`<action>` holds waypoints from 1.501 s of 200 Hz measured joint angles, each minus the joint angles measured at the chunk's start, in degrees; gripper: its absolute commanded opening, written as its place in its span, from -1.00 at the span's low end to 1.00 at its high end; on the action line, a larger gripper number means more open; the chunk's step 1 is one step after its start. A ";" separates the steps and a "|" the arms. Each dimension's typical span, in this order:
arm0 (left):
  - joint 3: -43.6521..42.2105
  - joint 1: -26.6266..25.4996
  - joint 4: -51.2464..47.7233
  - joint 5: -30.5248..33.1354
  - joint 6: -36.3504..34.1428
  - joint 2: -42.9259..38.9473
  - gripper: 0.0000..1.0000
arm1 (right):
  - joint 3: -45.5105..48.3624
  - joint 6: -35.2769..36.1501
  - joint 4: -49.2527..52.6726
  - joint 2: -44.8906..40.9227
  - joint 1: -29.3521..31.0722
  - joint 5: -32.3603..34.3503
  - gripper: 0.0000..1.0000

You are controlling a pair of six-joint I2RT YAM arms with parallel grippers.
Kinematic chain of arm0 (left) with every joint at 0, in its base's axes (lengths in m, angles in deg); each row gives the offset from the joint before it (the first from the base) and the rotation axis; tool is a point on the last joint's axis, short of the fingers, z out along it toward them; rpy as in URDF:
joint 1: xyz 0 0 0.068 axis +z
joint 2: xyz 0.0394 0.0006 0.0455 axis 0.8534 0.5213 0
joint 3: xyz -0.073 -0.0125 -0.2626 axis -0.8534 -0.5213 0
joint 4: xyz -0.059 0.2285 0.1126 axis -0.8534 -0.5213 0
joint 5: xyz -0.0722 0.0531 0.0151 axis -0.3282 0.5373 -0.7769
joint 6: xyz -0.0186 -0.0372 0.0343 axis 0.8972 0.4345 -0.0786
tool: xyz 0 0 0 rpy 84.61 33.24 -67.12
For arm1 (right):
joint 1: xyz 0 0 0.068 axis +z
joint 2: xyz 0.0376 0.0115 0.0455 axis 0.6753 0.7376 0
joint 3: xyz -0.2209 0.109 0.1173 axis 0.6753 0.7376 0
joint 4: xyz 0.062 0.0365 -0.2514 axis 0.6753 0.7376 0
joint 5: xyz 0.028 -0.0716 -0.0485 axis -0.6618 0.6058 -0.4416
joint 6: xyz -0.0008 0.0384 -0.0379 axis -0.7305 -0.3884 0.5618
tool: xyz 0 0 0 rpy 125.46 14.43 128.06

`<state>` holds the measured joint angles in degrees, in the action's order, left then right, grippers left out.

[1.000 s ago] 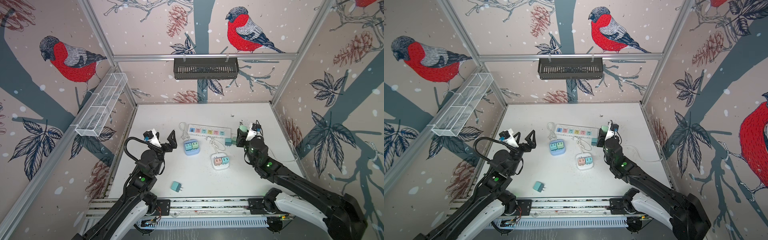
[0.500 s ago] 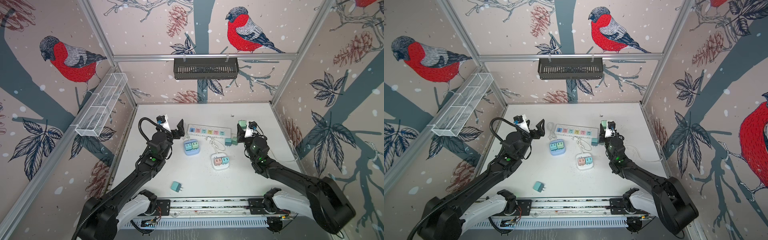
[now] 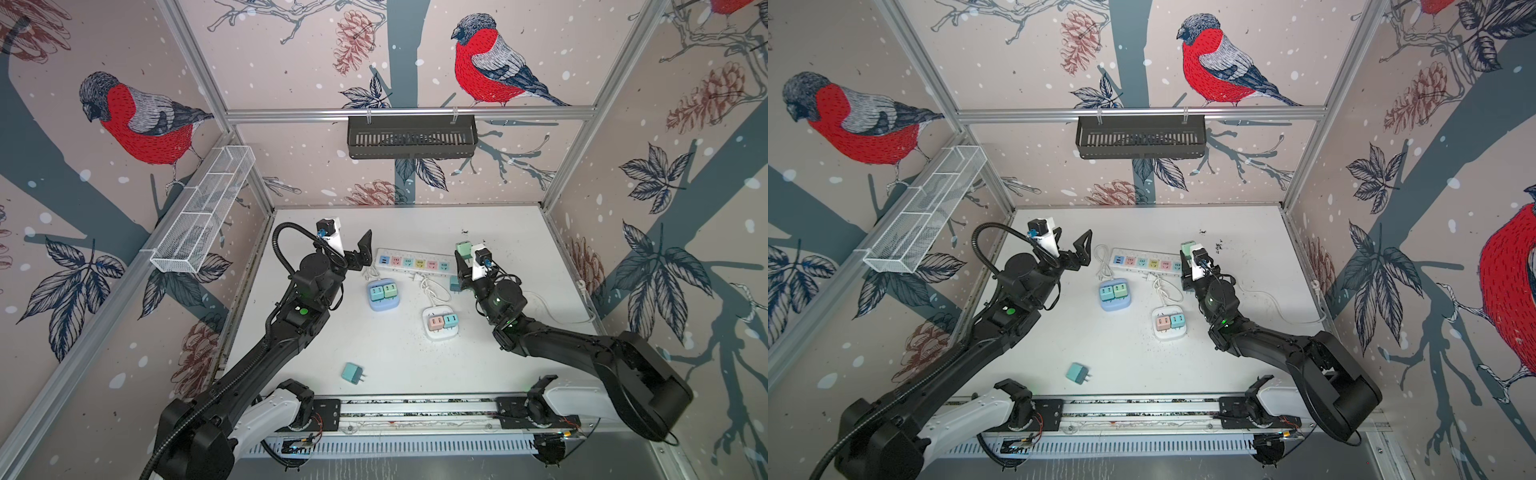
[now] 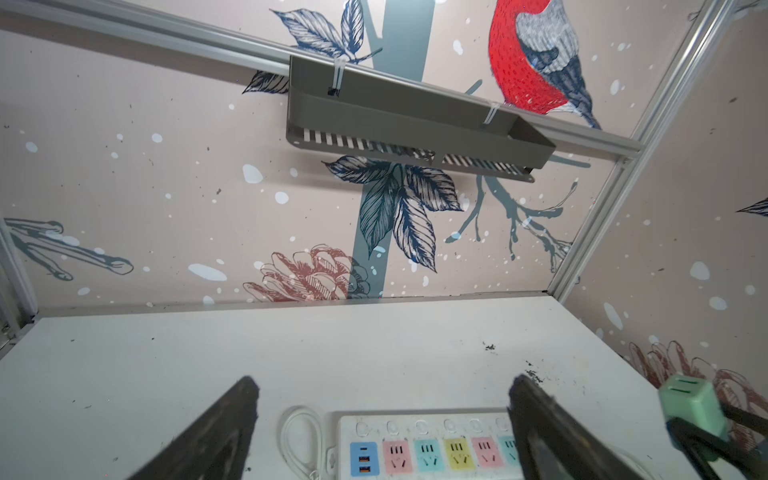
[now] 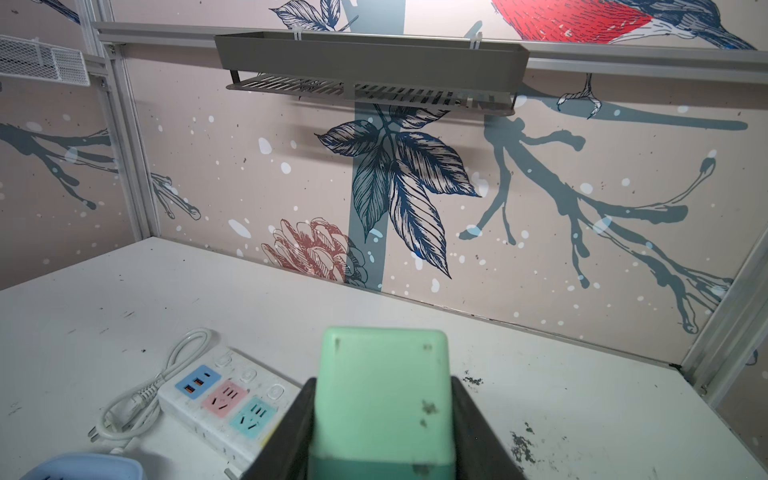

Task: Insert the plug
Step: 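Carry the green adapter with the right gripper toward the approaching left gripper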

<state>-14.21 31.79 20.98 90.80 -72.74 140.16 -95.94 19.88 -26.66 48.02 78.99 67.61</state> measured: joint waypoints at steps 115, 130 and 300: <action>-6.03 0.00 -2.32 -23.91 4.92 -4.20 0.73 | 7.26 7.43 -3.69 -5.49 9.55 1.49 -0.87; -4.55 0.00 -1.51 -26.88 5.57 -3.08 0.72 | 5.46 8.59 -4.68 -3.80 9.55 1.18 -0.88; 6.27 -8.57 0.50 -40.35 4.81 14.86 0.51 | 1.07 15.85 -11.93 3.74 12.83 -9.11 -0.88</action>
<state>-7.93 23.23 21.49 50.45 -67.93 155.02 -94.87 35.72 -38.59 51.76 91.82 58.50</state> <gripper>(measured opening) 0.766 0.446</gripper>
